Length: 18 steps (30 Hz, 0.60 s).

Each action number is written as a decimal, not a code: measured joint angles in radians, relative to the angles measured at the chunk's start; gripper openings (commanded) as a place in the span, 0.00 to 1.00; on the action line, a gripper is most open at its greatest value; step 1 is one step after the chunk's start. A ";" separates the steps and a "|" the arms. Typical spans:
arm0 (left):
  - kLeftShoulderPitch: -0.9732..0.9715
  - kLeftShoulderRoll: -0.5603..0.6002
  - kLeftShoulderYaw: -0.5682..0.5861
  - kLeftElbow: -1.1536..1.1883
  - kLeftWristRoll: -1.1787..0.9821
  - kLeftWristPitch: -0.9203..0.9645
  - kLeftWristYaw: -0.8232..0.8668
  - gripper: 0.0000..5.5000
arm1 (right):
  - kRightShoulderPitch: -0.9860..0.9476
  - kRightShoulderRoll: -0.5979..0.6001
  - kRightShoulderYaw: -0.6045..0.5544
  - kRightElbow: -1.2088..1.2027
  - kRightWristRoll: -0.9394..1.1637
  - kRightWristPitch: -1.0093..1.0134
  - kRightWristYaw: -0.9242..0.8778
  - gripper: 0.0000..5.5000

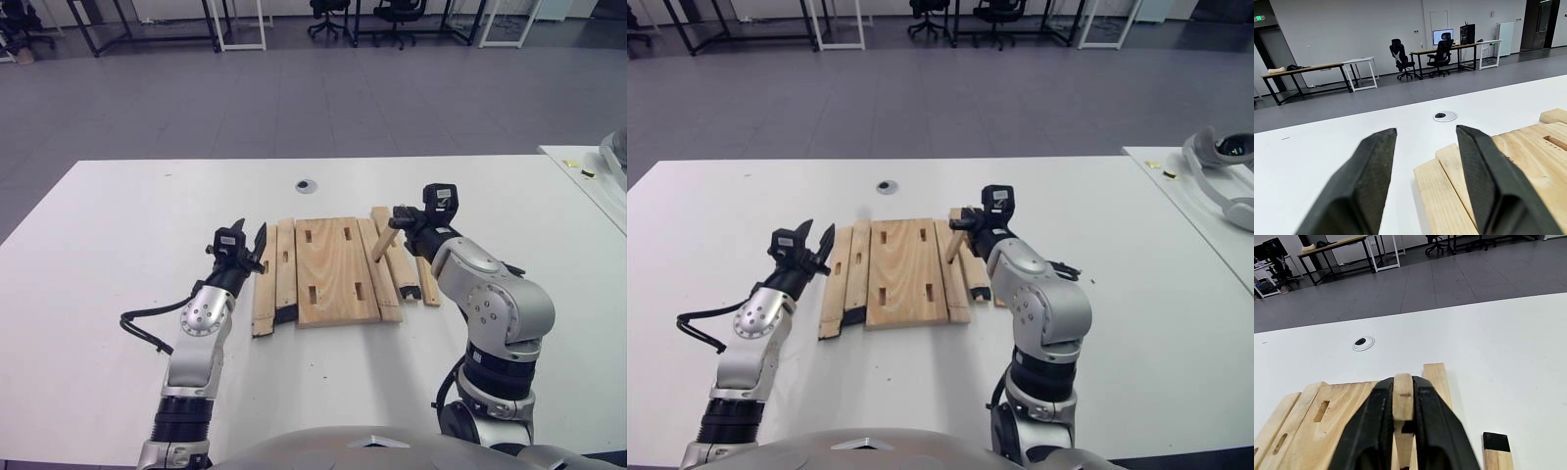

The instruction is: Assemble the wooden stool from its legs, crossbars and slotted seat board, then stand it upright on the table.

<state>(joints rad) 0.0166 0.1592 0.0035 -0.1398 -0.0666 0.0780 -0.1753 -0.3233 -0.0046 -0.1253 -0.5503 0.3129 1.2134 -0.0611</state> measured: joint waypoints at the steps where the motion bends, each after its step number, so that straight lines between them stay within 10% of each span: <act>1: 0.001 0.000 0.000 0.000 0.000 0.000 0.001 0.40 | 0.006 -0.004 0.001 -0.004 -0.003 -0.001 -0.002 0.08; 10: 0.022 -0.010 -0.005 -0.028 0.001 0.000 0.025 0.40 | 0.022 0.008 -0.003 -0.016 -0.029 0.001 -0.019 0.08; 18: 0.031 -0.017 -0.011 -0.028 0.001 0.000 0.034 0.40 | 0.056 -0.241 0.146 0.064 -0.077 -0.134 0.119 0.08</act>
<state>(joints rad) 0.0476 0.1426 -0.0076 -0.1677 -0.0651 0.0783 -0.1413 -0.2674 -0.2460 0.0204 -0.4864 0.2358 1.0792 0.0580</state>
